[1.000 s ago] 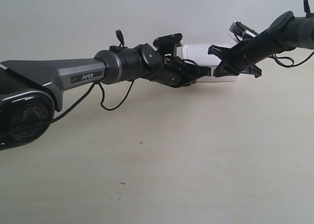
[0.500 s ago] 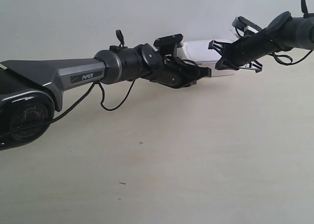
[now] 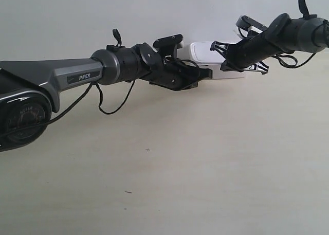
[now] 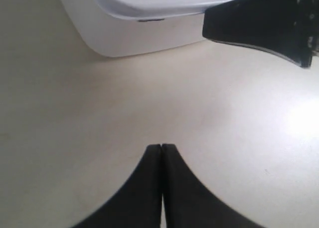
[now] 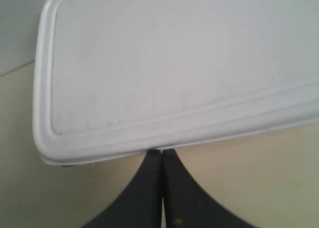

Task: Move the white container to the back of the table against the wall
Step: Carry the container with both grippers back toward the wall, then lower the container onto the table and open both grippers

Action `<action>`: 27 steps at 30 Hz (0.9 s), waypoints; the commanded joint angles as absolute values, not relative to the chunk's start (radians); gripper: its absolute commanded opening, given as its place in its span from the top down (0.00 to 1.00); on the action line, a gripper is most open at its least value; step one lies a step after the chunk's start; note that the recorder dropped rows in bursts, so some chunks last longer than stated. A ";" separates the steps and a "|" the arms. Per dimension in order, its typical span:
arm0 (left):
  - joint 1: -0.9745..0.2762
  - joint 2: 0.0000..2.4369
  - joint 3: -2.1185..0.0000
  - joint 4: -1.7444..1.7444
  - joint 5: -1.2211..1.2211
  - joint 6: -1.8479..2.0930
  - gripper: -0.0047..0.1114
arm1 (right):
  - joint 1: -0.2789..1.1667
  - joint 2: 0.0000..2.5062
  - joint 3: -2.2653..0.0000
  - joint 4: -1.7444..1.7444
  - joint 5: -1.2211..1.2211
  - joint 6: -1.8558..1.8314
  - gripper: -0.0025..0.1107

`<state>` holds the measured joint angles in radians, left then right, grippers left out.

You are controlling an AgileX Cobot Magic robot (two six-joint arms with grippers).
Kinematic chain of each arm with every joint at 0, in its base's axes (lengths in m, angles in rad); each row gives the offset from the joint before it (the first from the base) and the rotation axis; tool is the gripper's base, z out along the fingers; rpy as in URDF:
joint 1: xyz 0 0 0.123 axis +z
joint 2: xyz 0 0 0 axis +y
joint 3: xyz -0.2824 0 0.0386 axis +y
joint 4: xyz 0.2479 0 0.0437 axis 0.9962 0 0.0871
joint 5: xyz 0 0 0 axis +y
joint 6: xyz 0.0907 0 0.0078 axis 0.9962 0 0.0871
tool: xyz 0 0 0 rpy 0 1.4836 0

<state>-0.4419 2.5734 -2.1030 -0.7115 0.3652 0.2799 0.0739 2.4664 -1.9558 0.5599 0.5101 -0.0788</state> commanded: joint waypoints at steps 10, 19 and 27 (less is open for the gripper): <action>-0.440 2.544 -2.110 -0.712 0.433 0.298 0.96 | 0.069 2.460 -1.965 0.486 0.542 -0.034 0.98; -0.440 2.486 -2.110 -0.707 0.588 0.392 0.96 | 0.069 2.354 -1.965 0.425 0.701 -0.043 0.98; -0.449 2.371 -2.074 -0.676 0.849 0.451 0.96 | 0.069 2.212 -1.965 0.307 0.921 -0.060 0.98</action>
<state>-0.4419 2.4305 -2.1007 -0.6962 0.7582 0.4236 0.0708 2.2717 -1.9579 0.3624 0.8390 -0.0456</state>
